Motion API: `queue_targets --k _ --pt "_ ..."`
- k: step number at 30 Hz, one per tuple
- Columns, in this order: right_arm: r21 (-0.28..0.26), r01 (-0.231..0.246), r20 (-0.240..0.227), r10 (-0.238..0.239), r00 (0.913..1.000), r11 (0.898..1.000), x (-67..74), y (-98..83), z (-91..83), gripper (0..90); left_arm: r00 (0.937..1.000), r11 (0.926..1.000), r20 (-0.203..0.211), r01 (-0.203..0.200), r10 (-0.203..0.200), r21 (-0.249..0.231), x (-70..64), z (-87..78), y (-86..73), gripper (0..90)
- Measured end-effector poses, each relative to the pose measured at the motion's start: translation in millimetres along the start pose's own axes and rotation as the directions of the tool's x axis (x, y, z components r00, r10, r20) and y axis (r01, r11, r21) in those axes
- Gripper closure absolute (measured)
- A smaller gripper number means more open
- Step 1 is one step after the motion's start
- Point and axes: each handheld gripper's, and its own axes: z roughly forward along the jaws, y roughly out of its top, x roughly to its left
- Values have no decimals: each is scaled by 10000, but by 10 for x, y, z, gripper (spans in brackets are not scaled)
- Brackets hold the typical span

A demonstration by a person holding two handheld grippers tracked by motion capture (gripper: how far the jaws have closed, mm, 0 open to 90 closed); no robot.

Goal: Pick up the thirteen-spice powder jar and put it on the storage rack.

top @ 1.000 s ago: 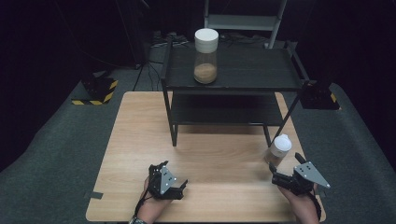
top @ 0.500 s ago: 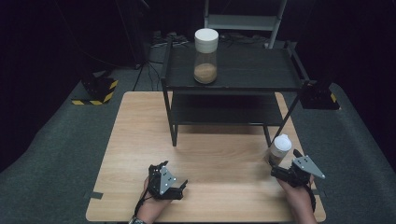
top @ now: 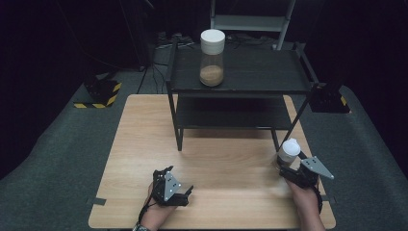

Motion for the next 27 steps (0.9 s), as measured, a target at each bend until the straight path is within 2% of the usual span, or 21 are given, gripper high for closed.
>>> queue_targets --k 7,11,18,24,27 --pt "-184 -289 -131 287 9995 9994 -28 -59 36 233 10000 10000 -32 -5 5 -1 -9 -1 -1 8" --pt "-214 -144 -88 142 9999 9997 -26 -88 47 289 10000 10000 -39 -20 20 -32 -7 -5 -6 8" --pt "-400 -145 -111 140 9998 9991 -32 -137 46 293 10000 10000 -41 -31 31 -21 -9 -7 -5 8" --pt "-358 -172 -115 168 9998 9992 -41 -121 37 294 9999 9999 -8 144 -144 -61 7 -11 -14 8" --pt "-331 -45 -54 43 10000 9994 -26 -109 26 294 9999 9999 9 101 -101 -72 6 -11 -16 8"
